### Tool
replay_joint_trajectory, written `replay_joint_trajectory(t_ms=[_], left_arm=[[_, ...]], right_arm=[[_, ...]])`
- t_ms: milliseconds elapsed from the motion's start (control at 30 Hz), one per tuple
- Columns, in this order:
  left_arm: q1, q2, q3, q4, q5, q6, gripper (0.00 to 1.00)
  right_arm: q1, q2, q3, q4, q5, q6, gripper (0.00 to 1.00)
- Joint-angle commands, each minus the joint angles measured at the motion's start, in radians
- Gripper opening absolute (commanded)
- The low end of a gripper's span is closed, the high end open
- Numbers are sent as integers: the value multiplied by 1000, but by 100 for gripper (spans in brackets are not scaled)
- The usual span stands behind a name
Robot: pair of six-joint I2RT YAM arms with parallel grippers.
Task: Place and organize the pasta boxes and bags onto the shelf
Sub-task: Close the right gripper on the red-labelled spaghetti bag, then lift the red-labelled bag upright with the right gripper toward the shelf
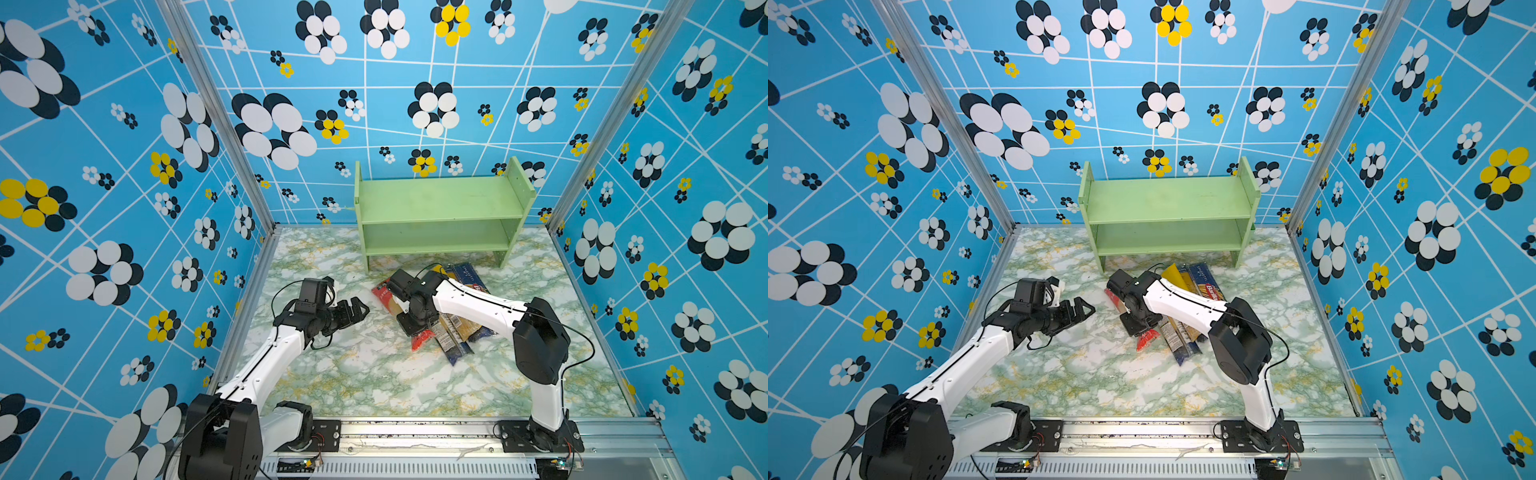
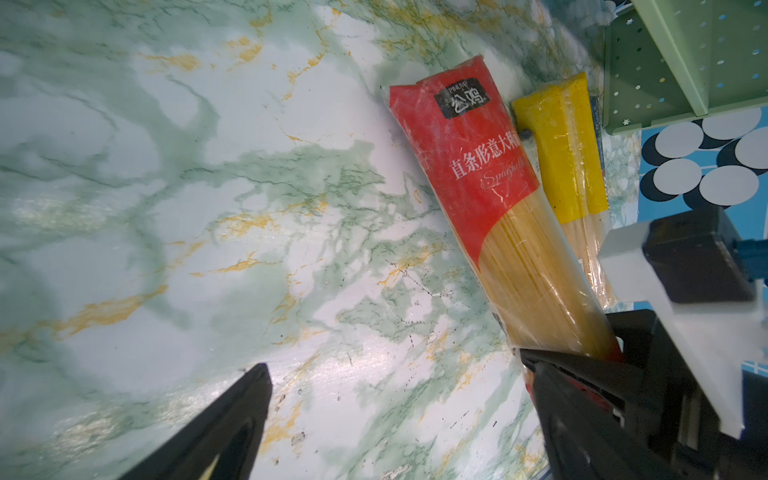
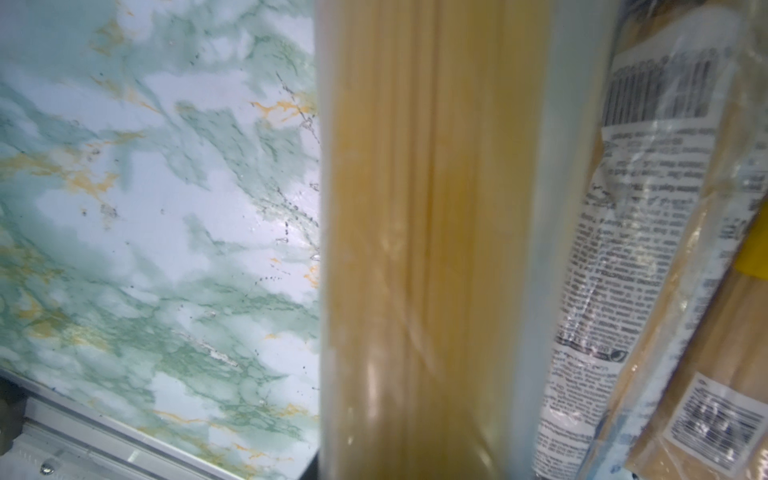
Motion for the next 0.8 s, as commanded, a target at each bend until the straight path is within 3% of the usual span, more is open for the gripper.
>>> replay_joint_trajectory(t_ms=[0,400,767], left_arm=[[14,-12,2,-4,13,10,99],[36,12,21,-8,25,25,99],[49,29,22,5,34,25,99]], right_arm=[[-15,-58,96,-74,-9,-32,0],[-15,-161,290,-324,-44,-16,0],[-34,-164,710,-538,-10,53,0]])
